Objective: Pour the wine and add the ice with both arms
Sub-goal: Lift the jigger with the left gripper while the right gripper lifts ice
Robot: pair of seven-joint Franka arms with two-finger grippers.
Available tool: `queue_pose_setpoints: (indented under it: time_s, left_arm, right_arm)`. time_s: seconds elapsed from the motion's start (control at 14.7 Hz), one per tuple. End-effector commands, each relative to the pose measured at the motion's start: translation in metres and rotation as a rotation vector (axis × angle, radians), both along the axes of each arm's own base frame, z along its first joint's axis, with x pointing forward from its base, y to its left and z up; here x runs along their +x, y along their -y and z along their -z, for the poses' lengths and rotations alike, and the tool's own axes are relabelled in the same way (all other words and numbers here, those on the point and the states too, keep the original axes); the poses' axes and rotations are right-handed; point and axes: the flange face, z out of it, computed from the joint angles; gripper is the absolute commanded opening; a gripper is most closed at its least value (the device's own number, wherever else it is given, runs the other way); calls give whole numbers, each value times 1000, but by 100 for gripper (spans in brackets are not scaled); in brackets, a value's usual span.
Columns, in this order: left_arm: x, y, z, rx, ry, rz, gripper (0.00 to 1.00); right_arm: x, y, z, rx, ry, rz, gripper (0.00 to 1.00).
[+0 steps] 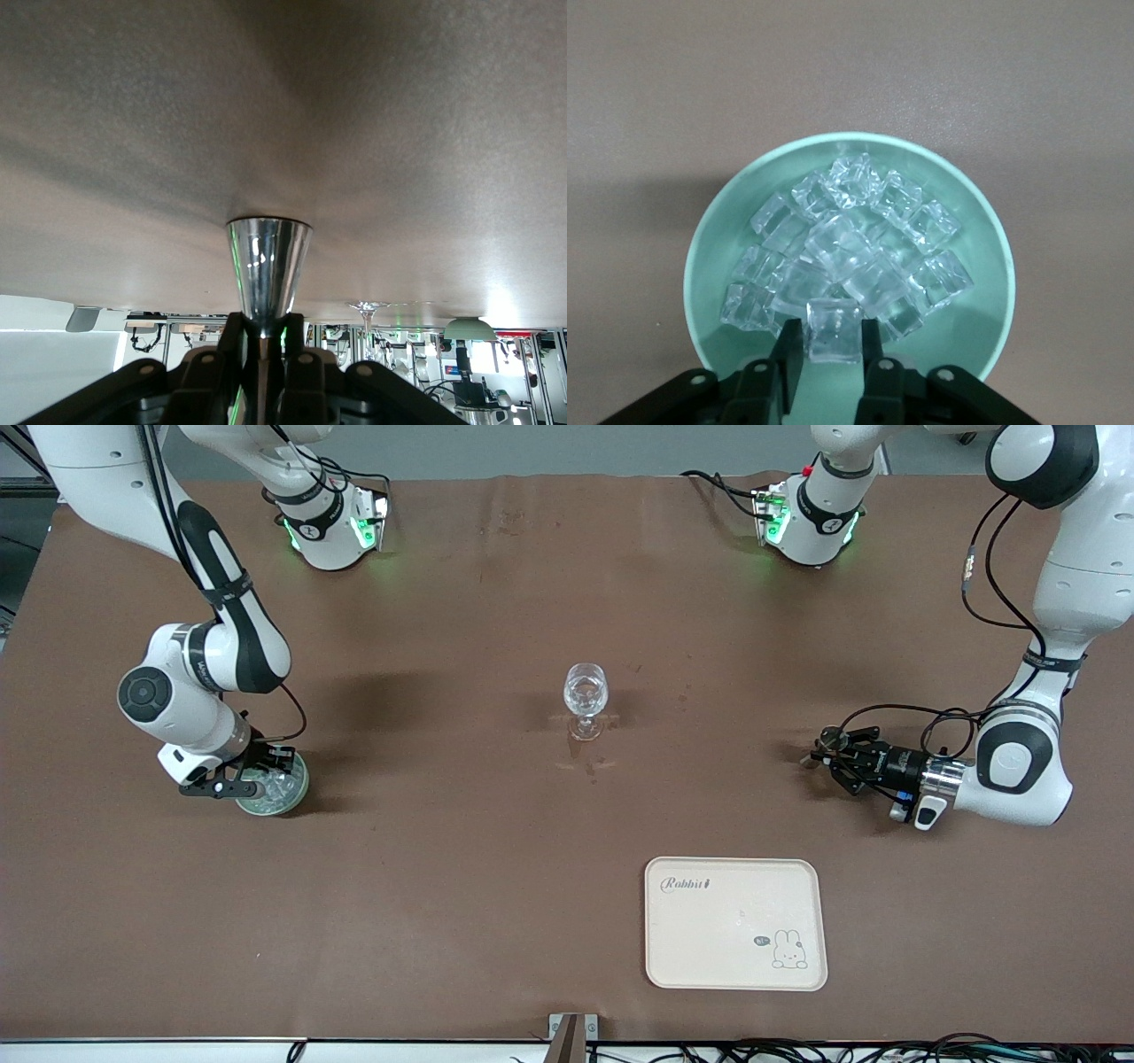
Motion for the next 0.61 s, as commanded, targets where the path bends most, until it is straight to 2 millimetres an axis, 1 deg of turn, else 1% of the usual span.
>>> queue_pose_setpoints:
  time_s: [0.0,0.07,0.14,0.2,0.34,0.48,0.55]
  left_arm:
    - [1,0,0,-16,-4,-10,14]
    - [1,1,1,-14,-14,-18,11]
    - [1,2,1,-24,-16,-28,8]
    - [2,2,0,-28,-16,-32,5]
    - [2,4,-9,-43,-17,-12,1]
    - [9,8,-25,-52,-6,-11,1]
    - [13,17,-33,-56,-6,-7,1]
  right_arm:
    - [-3,1,-3,12,-5,4,3]
    - [0,1,-6,13,-20,6,3]
    - [5,-1,-14,15,-42,5,3]
    - [11,-1,-25,17,-71,5,2]
    - [29,-2,-61,26,-115,12,1]
    - [45,-2,-106,63,-141,43,1]
    - [50,-2,-133,70,-144,51,1]
